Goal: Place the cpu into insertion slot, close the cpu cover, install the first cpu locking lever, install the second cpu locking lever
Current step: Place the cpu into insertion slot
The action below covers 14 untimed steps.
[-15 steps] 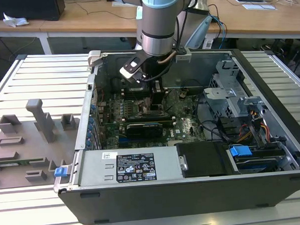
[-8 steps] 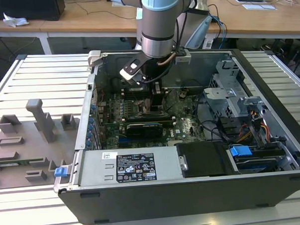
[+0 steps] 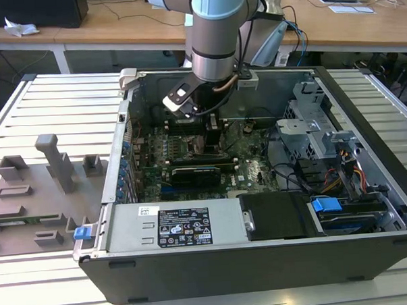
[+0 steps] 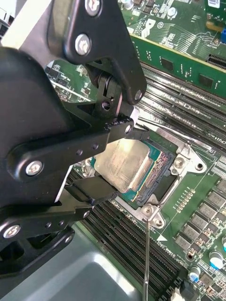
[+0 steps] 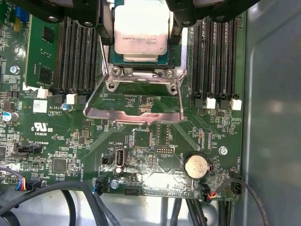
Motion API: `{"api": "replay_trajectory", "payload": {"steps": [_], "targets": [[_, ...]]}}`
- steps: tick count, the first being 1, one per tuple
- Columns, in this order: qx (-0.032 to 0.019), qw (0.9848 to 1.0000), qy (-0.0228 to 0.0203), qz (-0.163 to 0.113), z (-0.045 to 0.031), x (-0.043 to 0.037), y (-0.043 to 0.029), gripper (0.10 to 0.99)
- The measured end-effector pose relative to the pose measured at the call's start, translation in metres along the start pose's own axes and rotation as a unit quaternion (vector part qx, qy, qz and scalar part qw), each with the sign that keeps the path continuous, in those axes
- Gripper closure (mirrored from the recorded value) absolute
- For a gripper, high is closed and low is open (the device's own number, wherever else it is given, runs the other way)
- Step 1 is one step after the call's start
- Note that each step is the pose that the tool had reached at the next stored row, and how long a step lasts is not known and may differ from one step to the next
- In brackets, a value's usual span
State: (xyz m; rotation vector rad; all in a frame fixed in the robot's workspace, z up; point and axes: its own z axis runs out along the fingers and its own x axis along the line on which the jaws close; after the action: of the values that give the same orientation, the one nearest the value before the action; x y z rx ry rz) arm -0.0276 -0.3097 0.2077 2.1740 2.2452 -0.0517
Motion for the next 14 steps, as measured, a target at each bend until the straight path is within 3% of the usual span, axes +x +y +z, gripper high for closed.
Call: {"api": "replay_trajectory", "payload": {"steps": [14], "targets": [[0.0001,1.0,0.0,0.0,0.0089,0.0004,-0.0024,0.541]]}}
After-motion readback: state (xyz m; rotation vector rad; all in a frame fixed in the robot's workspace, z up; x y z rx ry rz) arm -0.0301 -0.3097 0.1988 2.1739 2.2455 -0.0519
